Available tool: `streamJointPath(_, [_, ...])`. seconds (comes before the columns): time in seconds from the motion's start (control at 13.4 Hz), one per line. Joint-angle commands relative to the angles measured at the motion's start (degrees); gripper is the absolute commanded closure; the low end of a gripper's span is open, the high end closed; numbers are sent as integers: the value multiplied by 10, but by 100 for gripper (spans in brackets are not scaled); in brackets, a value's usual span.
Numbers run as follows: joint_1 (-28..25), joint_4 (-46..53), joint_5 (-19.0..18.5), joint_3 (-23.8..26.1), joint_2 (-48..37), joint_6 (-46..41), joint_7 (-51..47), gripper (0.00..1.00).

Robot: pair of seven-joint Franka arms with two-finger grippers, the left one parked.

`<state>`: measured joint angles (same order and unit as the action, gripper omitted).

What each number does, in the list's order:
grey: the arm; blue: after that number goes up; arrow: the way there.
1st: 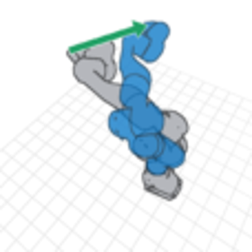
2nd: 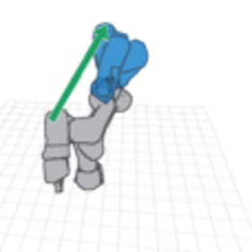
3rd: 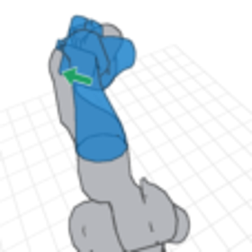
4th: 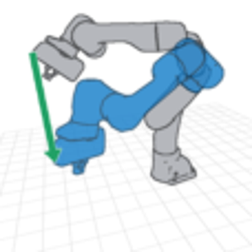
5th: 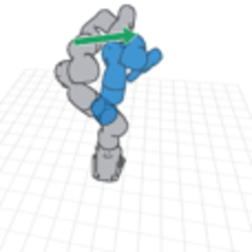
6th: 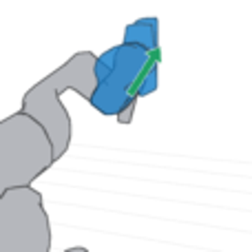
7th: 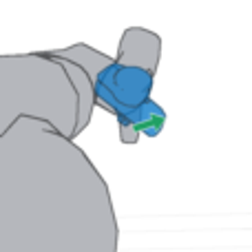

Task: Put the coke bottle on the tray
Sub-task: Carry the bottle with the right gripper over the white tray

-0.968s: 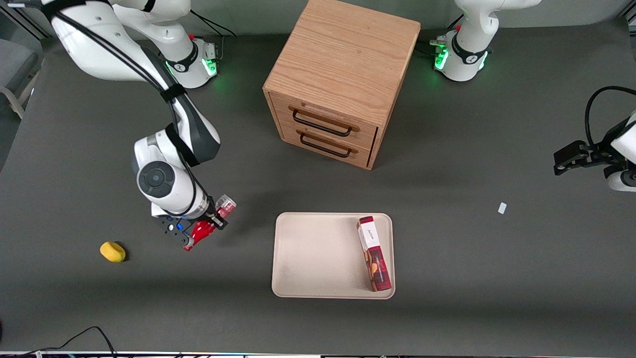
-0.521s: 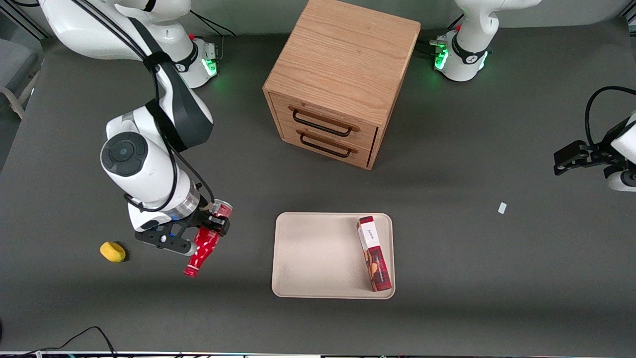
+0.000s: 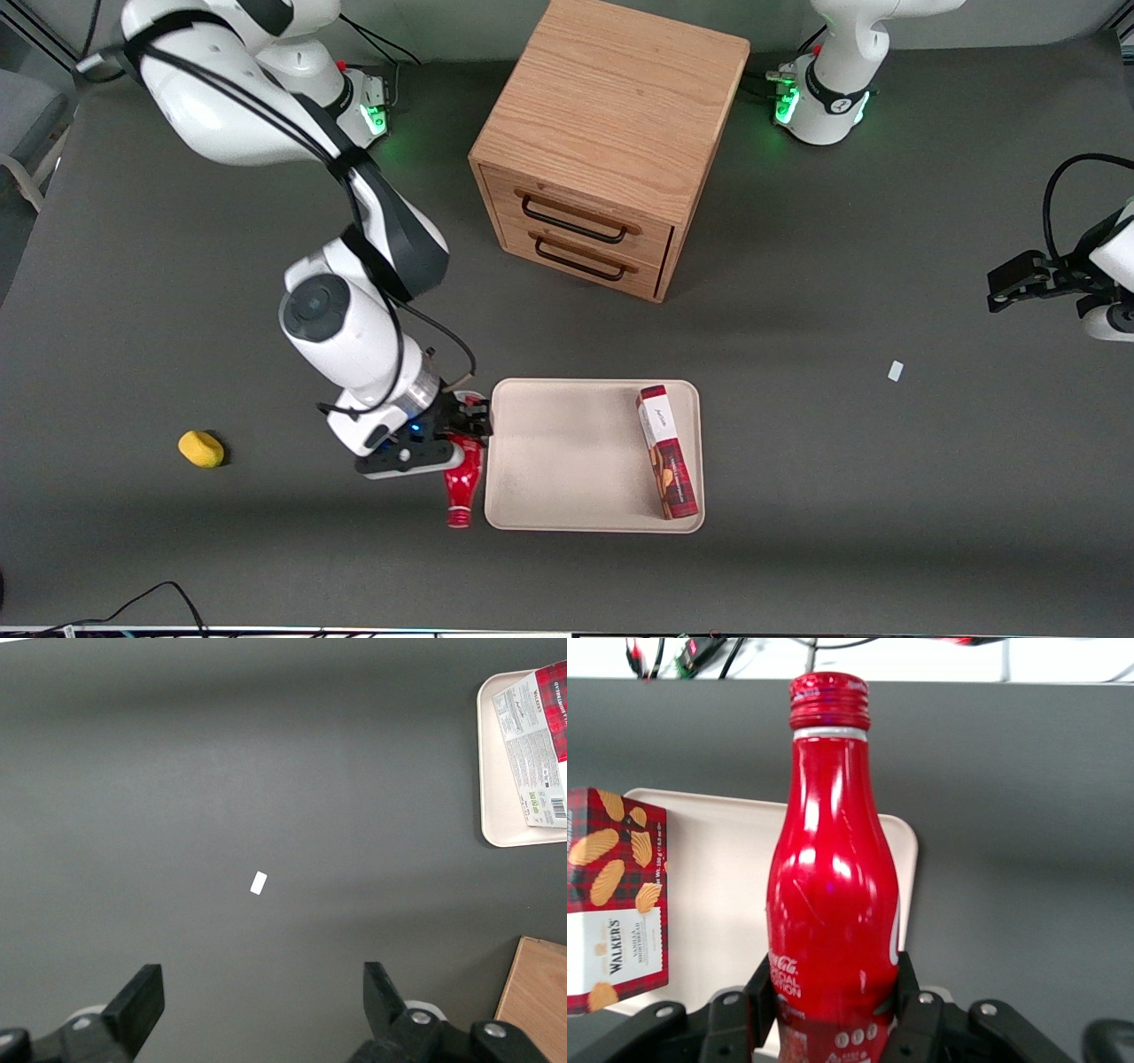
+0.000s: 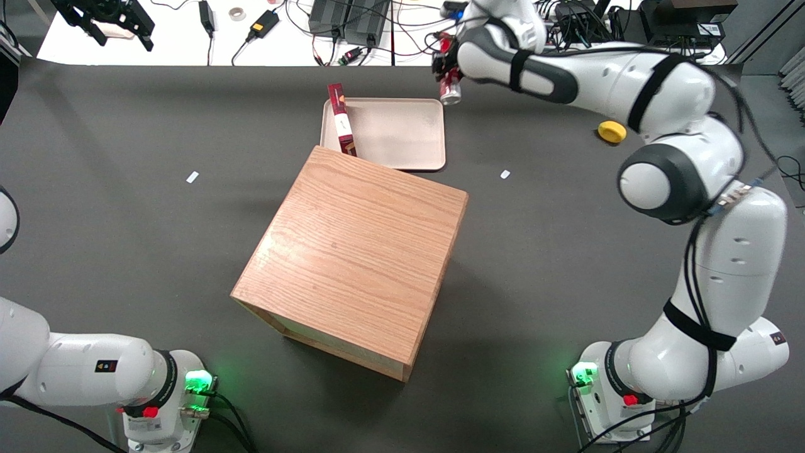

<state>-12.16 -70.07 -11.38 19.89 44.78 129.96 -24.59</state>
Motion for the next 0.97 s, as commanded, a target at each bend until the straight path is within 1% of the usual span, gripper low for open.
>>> streamJointPath(0.0, [-32,85,-13,-1,83,4,14,100])
streamJointPath(0.3, [-36,82,-9,1,132,18,-9,99])
streamJointPath(0.37, [-36,82,-8,2,143,19,-24,95])
streamJointPath(0.45, [-36,82,-7,1,152,19,-47,87])
streamJointPath(0.67, [-36,80,-7,1,165,19,-63,80])
streamJointPath(0.82, [-35,81,-7,0,172,20,-63,68])
streamJointPath(0.89, [-36,81,-7,0,172,21,-68,49])
